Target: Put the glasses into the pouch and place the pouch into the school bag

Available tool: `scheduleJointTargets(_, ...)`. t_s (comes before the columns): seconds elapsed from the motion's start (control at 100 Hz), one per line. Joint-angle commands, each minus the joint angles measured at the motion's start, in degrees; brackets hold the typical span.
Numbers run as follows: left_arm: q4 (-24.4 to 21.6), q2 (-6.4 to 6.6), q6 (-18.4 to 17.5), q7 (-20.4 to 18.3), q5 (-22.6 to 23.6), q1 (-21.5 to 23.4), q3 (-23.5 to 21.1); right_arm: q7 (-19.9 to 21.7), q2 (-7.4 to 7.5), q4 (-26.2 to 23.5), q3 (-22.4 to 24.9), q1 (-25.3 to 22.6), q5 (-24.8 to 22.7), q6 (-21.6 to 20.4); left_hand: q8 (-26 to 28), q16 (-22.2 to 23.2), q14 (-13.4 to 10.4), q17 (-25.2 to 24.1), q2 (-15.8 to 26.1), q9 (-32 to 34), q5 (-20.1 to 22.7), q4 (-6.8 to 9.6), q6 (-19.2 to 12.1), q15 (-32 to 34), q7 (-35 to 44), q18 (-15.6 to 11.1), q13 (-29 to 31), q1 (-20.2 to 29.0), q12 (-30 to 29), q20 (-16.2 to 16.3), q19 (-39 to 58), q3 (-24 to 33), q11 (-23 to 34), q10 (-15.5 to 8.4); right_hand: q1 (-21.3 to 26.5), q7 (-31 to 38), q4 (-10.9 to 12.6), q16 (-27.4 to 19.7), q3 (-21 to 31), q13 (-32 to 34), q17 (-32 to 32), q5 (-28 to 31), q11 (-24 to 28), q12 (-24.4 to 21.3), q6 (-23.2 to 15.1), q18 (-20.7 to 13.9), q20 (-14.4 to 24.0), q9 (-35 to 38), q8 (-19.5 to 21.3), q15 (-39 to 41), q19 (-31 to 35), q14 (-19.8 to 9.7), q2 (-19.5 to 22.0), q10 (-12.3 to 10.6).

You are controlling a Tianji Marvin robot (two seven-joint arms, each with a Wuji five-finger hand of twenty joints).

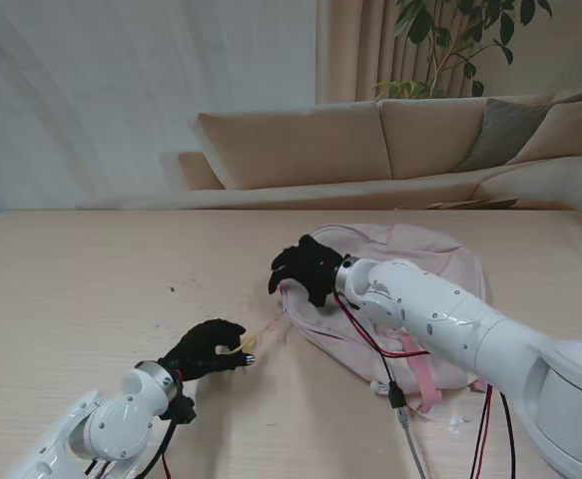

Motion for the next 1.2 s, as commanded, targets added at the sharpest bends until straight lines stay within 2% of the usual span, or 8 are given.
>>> scheduleJointTargets(0.0, -0.2, -0.16, 0.02, -0.92, 0.01, 0.19, 0.12, 0.41, -0.76, 0.91, -0.79, 0.36, -0.37, -0.24, 0.32, 0.55, 0.12, -0.18, 0.81, -0.28, 1.43, 0.18, -2.1, 0.29, 1.56, 1.08, -0.13, 0.0, 0.47, 0.77, 0.97, -0.57, 0.11, -0.28, -2.85, 2.45, -0.62, -0.44, 4.13, -1.99, -0.84, 4.51, 2.21, 1.42, -2.09, 0.24, -0.51, -1.98, 2.29, 0.4, -1.2, -1.21, -2.01, -0.66)
scheduleJointTargets(0.14, -0.25, -0.16, -0.07, -0.92, 0.08, 0.1, 0.16, -2.54, -2.67, 4.46, -3.06, 1.12, -0.2, -0.23, 0.39, 0.55, 0.09, -0.21, 0.9, -0.23, 1.41, 0.19, -2.21, 0.28, 1.55, 1.08, -0.08, -0.04, 0.5, 0.76, 0.96, -0.63, 0.14, -0.23, -3.65, 12.71, -0.74, 0.6, 4.13, 0.28, -0.64, 21.87, 11.86, 4.87, -4.71, 0.53, 0.96, -1.63, 11.52, 2.36, 1.63, -1.48, -1.77, -1.61)
scheduleJointTargets(0.2, -0.17, -0.18, -0.19, -0.77, 0.19, 0.09, 0.1, -3.3, -3.59, 6.02, -4.07, 1.43, 0.07, -0.23, 0.41, 0.54, 0.14, -0.15, 0.93, -0.15, 1.41, 0.18, -2.25, 0.26, 1.56, 1.11, -0.1, -0.13, 0.5, 0.76, 0.98, -0.69, 0.15, -0.3, -2.31, 16.12, -11.09, 1.1, 3.69, 2.03, -0.66, 29.35, 12.11, 4.89, -4.98, 0.69, 1.93, 2.27, 7.46, 3.1, 3.74, -1.68, -4.85, -2.2)
scheduleJointTargets(0.3, -0.18, -0.09, -0.3, -1.01, 0.41, 0.27, -0.11, -3.18, -5.14, 8.7, -5.68, 1.77, 1.27, -0.42, 0.42, 0.55, 0.2, -0.23, 0.85, -0.19, 1.39, 0.18, -2.21, 0.26, 1.53, 1.12, -0.1, -0.07, 0.5, 0.74, 0.94, -0.72, 0.13, -0.2, 0.09, 23.04, -14.69, 1.89, 2.48, 5.65, -0.54, 34.61, 11.69, 5.16, -6.09, 0.42, 3.08, 11.04, 5.66, 4.52, 5.86, -2.76, -6.54, -3.04)
scheduleJointTargets(0.43, 0.11, -0.09, -0.55, -0.76, 0.82, 0.49, -0.42, -8.58, -8.25, 14.06, -7.7, 1.64, 1.98, 0.08, 0.46, 0.55, 0.15, -0.18, 0.96, -0.11, 1.5, 0.22, -2.33, 0.26, 1.57, 1.14, -0.03, -0.15, 0.5, 0.74, 0.96, -0.77, 0.11, -0.29, 2.72, 25.79, -13.37, 5.3, 3.36, 29.08, 4.45, 38.5, 10.27, 2.94, -3.31, 1.99, 9.89, 51.17, 8.69, 12.5, 17.29, -2.34, -3.81, 4.86)
scheduleJointTargets(0.5, 0.49, -0.04, -0.53, -0.93, 0.98, 0.46, -0.82, -9.66, -9.24, 14.94, -7.64, 1.22, 2.43, 1.84, 0.46, 0.55, 0.16, -0.26, 0.91, -0.18, 1.45, 0.23, -2.34, 0.24, 1.53, 1.14, -0.05, -0.09, 0.49, 0.72, 0.92, -0.75, 0.07, -0.22, 3.3, 26.02, -12.0, 6.49, 2.43, 42.23, 10.7, 37.57, 18.24, 4.82, -1.75, 4.08, 11.84, 59.13, 11.15, 18.85, 19.14, 1.99, 0.21, 8.2)
scheduleJointTargets(0.66, 1.43, 0.09, -0.78, -1.36, 1.6, -0.18, -1.63, -9.72, -10.57, 13.29, -4.57, -0.58, 3.73, 9.93, 0.47, 0.57, 0.1, -0.28, 0.94, -0.22, 1.4, 0.19, -2.24, 0.27, 1.5, 1.1, -0.08, -0.06, 0.5, 0.74, 0.94, -0.81, 0.07, -0.36, 3.11, 26.88, -11.24, 4.95, 2.97, 48.64, 16.16, 37.44, 25.84, 10.15, 0.27, 3.34, 14.38, 62.46, 12.87, 28.4, 21.63, 5.08, 2.78, 11.34)
scheduleJointTargets(1.19, 1.82, -0.34, -0.63, 0.96, 4.2, -2.99, -4.05, -11.27, -17.26, 9.64, 2.68, -1.65, 8.78, 32.22, 0.5, 0.64, 0.14, 0.05, 0.78, -0.19, 1.24, 0.22, -2.53, 0.53, 1.52, 1.19, 0.05, -0.22, 0.55, 0.69, 1.02, -0.66, 0.23, -0.22, 3.39, 28.01, -10.7, 4.07, 5.06, 47.71, 18.01, 36.47, 27.12, 13.07, 0.82, 1.88, 16.3, 61.74, 15.39, 31.55, 24.24, 5.67, 5.03, 12.3)
